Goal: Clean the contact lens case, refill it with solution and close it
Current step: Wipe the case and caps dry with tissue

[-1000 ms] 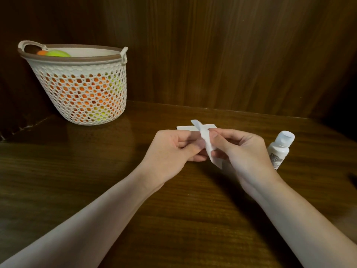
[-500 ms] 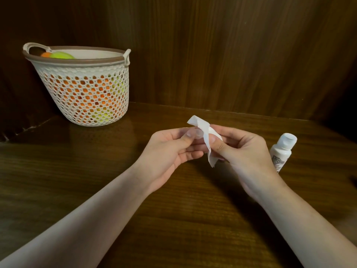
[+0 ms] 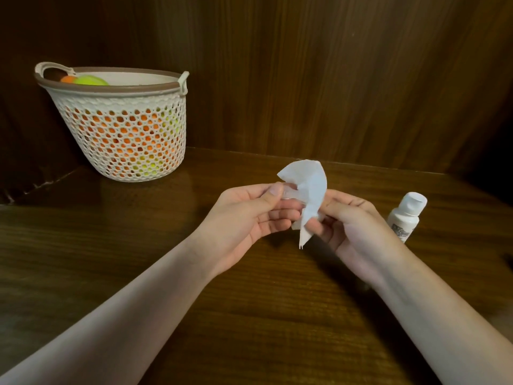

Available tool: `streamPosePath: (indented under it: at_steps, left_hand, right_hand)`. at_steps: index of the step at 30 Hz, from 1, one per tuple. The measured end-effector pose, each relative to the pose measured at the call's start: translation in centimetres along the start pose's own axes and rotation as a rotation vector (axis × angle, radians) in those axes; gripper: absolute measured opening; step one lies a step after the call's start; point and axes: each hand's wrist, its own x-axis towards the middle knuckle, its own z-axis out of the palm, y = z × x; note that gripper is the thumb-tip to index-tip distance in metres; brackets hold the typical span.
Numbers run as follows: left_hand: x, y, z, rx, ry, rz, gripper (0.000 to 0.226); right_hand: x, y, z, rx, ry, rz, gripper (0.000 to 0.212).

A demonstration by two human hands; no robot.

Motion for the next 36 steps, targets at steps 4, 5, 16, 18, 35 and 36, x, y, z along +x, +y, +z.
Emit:
streamPosePath:
  at_steps: [4, 5, 16, 18, 35, 36]
  left_hand:
    - [0.1, -0.4, 0.1, 0.078, -0.002, 0.026, 0.035]
    - [0.1, -0.4, 0.1, 0.073, 0.004, 0.031, 0.032]
    - [0.5, -0.5, 0.2, -0.004, 0.019, -0.017, 0.027]
    - [0.5, -0.5, 0.2, -0.018, 0.018, -0.019, 0.033]
    - [0.6, 0.1, -0.3, 0.048, 0.185, 0.054, 0.035]
    - [0.6, 0.1, -0.3, 0.057, 0.188, 0.059, 0.033]
  right_hand:
    - [0.1, 0.0, -0.2, -0.054, 0.007, 0.003, 0.017]
    - [0.1, 0.0, -0.1, -0.061, -0.019, -0.011, 0.019]
    - [0.0, 0.8, 0.4, -0.069, -0.044, -0.066, 0.039]
    - [0.1, 0.9, 0.4, -0.077, -0.040, -0.070, 0.039]
    - [0.4, 0.5, -0.1, -0.006, 0.126, -0.098, 0.020]
    - [0.5, 0.5, -0.2, -0.019, 0.152, -0.113, 0.021]
